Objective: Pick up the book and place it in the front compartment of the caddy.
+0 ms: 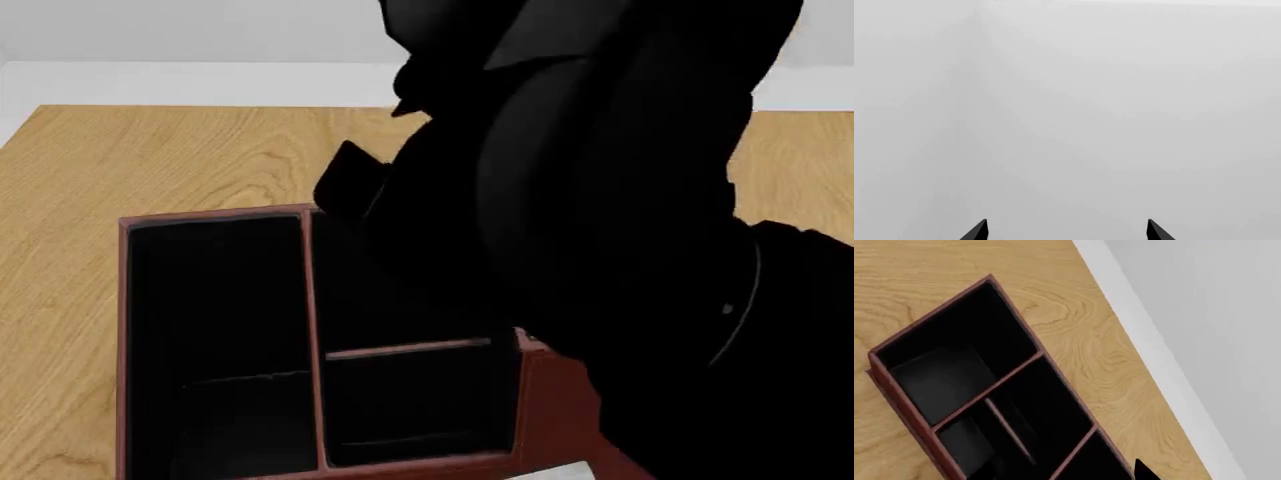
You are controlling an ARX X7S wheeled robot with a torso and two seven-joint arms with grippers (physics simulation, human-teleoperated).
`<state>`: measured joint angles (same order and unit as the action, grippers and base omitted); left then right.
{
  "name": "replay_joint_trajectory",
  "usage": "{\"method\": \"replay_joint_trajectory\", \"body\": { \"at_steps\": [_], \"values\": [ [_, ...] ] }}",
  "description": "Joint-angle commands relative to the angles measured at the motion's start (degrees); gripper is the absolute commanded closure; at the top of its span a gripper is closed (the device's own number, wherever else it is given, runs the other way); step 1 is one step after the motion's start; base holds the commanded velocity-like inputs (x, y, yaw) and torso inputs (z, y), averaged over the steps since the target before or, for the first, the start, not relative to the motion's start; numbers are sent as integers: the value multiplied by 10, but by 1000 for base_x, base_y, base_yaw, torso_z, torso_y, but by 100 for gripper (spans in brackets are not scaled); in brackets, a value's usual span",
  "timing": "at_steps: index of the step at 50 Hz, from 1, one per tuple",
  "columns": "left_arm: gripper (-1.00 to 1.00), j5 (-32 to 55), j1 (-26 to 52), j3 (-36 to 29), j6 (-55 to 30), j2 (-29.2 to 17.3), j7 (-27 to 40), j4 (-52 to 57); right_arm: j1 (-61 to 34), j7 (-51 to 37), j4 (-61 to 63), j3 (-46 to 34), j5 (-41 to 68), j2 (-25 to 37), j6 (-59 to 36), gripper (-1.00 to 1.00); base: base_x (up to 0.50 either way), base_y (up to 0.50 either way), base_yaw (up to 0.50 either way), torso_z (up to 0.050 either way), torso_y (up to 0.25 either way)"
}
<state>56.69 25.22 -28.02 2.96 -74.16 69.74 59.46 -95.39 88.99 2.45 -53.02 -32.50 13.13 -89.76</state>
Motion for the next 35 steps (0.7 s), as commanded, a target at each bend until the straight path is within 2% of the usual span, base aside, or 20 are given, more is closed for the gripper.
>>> {"method": "replay_joint_trajectory", "body": {
  "at_steps": [1, 3, 8, 14, 19, 28, 35],
  "values": [
    [-100, -4, 0, -9, 17, -9, 2, -1, -145, 6, -61, -163, 242, 40, 32, -100, 0, 0, 0, 0, 0],
    [-100, -3, 2, -11, 17, -7, 0, -3, -158, -2, -83, -166, 258, 33, 51, -100, 0, 0, 0, 0, 0],
    [-100, -7, -7, -10, 33, -19, 3, -5, -193, 3, -76, -233, 312, 50, 123, -100, 0, 0, 0, 0, 0],
    [-100, -11, -11, -12, 42, -25, 8, -2, -203, -2, -67, -255, 352, 53, 190, -100, 0, 0, 0, 0, 0],
    [-100, -15, -17, -15, 54, -34, 10, -2, -195, -9, -52, -235, 388, 54, 226, -100, 0, 0, 0, 0, 0],
    [-100, -19, -19, -19, 65, -40, 12, -5, -177, -31, -43, -250, 393, 65, 350, -100, 0, 0, 0, 0, 0],
    [-100, -18, -16, -22, 62, -38, 11, -6, -175, -31, -48, -277, 388, 67, 394, -100, 0, 0, 0, 0, 0]
  ]
}}
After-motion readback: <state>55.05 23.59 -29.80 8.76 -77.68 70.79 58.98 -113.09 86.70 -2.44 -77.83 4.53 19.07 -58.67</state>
